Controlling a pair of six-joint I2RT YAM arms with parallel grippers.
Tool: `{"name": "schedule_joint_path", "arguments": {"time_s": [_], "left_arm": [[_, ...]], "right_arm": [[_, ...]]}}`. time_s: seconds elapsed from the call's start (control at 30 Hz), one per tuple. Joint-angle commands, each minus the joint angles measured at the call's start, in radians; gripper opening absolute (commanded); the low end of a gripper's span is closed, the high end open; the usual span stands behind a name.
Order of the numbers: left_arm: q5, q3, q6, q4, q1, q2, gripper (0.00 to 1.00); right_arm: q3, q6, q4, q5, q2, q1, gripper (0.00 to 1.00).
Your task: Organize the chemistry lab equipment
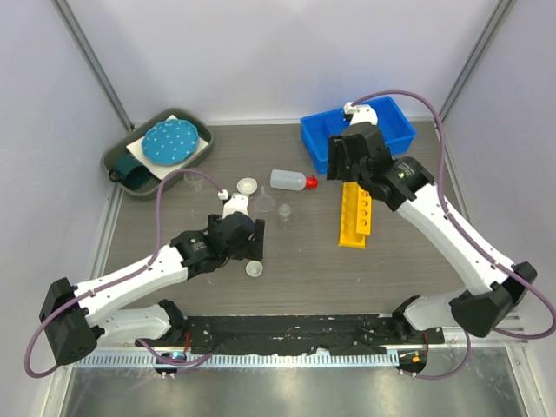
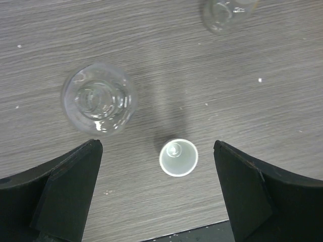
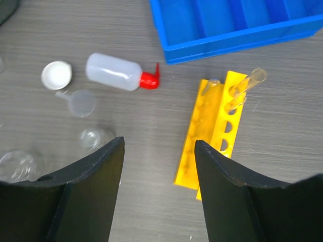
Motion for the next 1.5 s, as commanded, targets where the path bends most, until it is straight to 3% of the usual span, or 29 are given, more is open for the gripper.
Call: {"name": "schedule_joint_path", "arguments": {"time_s": [0.0,0.37,0.73,1.13,1.47], "left_arm": [[-0.133,0.039,-0.036,-0.042,-0.004,0.009,0.97],[-0.256,0.111,-0.014,-0.126,0.015,0.023,0.97],[-0.172,0.053,-0.043,-0.036,0.110,0.121,0.87],[-0.070,0.085,-0.025,-0.020,0.228,0.140,0.88],[-0.009,0.122,-0.002,-0.032,0.305,0.164,0.88]], "right_arm": [[-0.007,0.012,-0.040,0.063,-0.077,0.093,0.63],[-0.136,0.046,-0.007,0.046,-0.182,0.187,0.63],[-0.223,0.082,0.046,0.020,-0.243,0.245,0.63],[-0.313,0.078,0.111,0.019,-0.238,0.248,0.63],[-0.367,0.085,0.183,-0.075,-0.173,0.248,0.64]]}}
